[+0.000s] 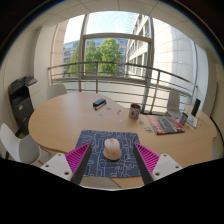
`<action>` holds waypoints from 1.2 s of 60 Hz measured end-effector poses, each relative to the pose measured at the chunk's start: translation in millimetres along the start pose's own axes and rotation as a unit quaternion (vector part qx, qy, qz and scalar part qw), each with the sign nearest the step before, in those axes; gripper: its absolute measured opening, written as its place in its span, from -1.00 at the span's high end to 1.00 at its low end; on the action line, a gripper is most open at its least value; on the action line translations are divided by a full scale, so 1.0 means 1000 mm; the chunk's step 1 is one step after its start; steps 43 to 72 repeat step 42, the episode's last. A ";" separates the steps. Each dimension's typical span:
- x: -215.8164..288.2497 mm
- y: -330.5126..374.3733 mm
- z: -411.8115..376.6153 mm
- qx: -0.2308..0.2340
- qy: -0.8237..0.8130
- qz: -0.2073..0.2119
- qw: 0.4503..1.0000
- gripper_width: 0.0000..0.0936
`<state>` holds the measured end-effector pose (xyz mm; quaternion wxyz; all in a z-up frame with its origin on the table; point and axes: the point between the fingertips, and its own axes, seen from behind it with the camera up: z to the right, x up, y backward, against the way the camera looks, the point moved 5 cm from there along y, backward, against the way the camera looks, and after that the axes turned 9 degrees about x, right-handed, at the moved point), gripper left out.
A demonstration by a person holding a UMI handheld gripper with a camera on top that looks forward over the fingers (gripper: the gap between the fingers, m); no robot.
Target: Arrange mouse
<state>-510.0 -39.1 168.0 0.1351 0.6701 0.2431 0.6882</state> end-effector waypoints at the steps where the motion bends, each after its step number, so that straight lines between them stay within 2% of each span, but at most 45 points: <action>1: 0.001 0.011 -0.002 -0.004 0.000 0.002 1.000 -0.81; 15: -0.014 0.131 -0.034 -0.031 0.009 0.019 0.999 -0.81; 26: -0.034 0.183 -0.054 -0.028 0.005 0.023 0.999 -0.81; 40: -0.043 0.206 -0.054 -0.035 0.000 0.023 0.999 -0.81; 72: -0.046 0.206 -0.053 -0.034 -0.001 0.022 0.999 -0.81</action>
